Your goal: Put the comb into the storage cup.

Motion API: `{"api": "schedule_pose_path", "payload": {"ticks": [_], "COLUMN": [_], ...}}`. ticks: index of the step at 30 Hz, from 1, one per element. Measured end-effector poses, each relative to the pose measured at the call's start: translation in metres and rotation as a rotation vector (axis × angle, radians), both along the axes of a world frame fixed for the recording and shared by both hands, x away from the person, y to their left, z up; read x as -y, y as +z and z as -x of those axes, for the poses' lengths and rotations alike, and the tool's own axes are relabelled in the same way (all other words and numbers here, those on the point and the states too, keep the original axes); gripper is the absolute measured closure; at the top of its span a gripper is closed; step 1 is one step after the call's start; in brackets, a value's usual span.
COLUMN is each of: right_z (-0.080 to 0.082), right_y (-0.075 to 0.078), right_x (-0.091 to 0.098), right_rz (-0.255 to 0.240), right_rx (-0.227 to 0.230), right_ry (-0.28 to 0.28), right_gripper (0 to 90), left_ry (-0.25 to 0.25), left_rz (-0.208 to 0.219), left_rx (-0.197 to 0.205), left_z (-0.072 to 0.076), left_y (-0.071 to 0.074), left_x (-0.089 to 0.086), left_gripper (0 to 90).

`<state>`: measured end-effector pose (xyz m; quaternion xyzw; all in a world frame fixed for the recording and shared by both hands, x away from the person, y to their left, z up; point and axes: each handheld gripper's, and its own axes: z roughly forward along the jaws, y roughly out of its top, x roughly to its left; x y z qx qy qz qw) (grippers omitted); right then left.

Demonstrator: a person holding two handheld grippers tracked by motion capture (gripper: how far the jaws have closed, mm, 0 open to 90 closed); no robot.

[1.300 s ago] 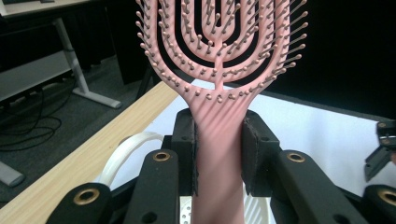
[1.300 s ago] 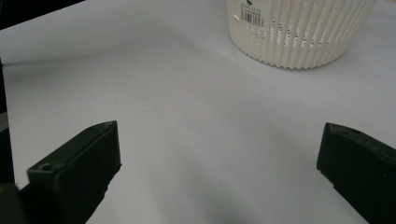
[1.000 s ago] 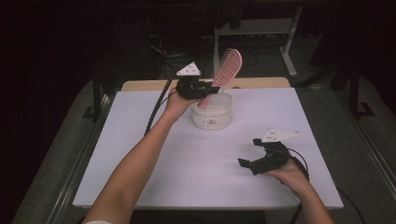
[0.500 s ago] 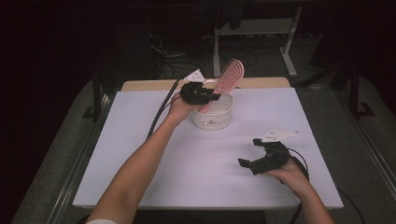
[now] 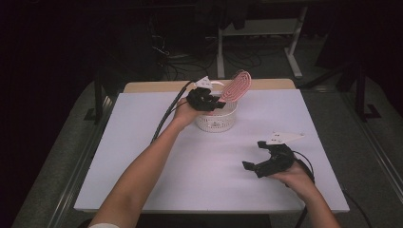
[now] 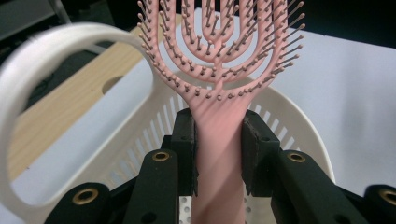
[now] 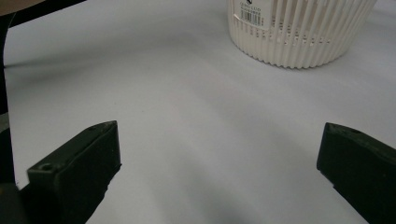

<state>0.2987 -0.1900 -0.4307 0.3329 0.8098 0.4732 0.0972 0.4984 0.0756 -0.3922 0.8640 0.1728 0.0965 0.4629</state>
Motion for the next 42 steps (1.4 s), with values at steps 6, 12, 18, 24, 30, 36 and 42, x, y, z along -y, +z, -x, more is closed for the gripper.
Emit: {"api": "schedule_pose_path", "payload": {"ticks": [6,12,18,24,30,36,42], "right_z": [0.000,0.000,0.000,0.000,0.000,0.000,0.000], "right_y": [0.000,0.000,0.000,0.000,0.000,0.000,0.000], "right_x": [-0.001,-0.001,-0.001,-0.001,-0.001,-0.001,-0.001], "right_rz": [0.000,0.000,0.000,0.000,0.000,0.001,0.000], "right_rx": [0.000,0.002,0.003,0.003,0.003,0.006,0.006], "right_ry": [0.002,0.002,0.001,0.000,0.001,0.004,0.004], "right_gripper": [0.0,0.0,0.0,0.0,0.0,0.0,0.0], "left_ry": [0.007,0.032,0.038,0.041,0.049,0.046,0.052], "left_rz": [-0.026,-0.050,-0.052,-0.015,0.018,0.024,0.032], "left_rx": [-0.003,0.023,-0.002,-0.016,-0.022,-0.037,-0.044], "left_z": [0.000,0.001,0.001,0.003,0.008,0.015,0.022], "left_y": [-0.003,0.000,0.003,0.009,0.020,0.031,0.036], "left_x": [0.001,0.000,-0.007,-0.016,-0.021,-0.029,-0.041], "left_gripper": [68.0,52.3,44.2,37.0,32.8,27.2,22.9]}}
